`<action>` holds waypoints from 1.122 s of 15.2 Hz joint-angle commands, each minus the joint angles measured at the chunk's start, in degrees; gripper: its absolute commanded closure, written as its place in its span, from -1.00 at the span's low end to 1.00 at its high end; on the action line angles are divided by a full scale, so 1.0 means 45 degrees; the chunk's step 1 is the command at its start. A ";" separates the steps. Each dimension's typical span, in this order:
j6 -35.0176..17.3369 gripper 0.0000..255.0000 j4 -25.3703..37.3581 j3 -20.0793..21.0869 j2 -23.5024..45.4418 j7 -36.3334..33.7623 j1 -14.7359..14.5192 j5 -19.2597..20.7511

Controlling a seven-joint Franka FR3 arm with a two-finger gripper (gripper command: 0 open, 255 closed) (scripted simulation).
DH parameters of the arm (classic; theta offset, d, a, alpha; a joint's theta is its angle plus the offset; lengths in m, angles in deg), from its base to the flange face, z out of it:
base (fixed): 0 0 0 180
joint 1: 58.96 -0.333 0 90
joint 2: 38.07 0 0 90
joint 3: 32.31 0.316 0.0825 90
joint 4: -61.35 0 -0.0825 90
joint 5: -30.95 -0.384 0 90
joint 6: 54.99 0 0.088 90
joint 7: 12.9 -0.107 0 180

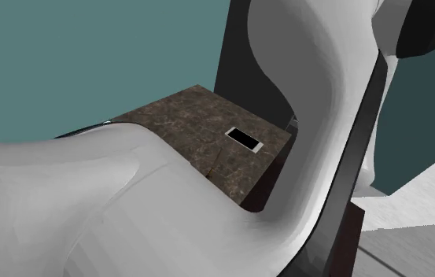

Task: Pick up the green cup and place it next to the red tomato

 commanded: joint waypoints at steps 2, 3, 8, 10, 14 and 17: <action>-0.0269 1.00 -0.0138 -0.0152 0.0204 -0.0164 -0.0122 0.0247; -0.0269 1.00 -0.0139 -0.0152 0.0204 -0.0164 -0.0122 0.0247; -0.0269 1.00 -0.0138 -0.0153 0.0204 -0.0164 -0.0123 0.0247; -0.0268 -1.00 -0.0137 -0.0152 0.0204 -0.0164 -0.0123 0.0246; -0.0267 -1.00 -0.0136 -0.0153 0.0205 -0.0165 -0.0124 0.0247; 0.0290 -1.00 0.0085 0.0260 -0.0374 0.0230 0.0236 -0.0392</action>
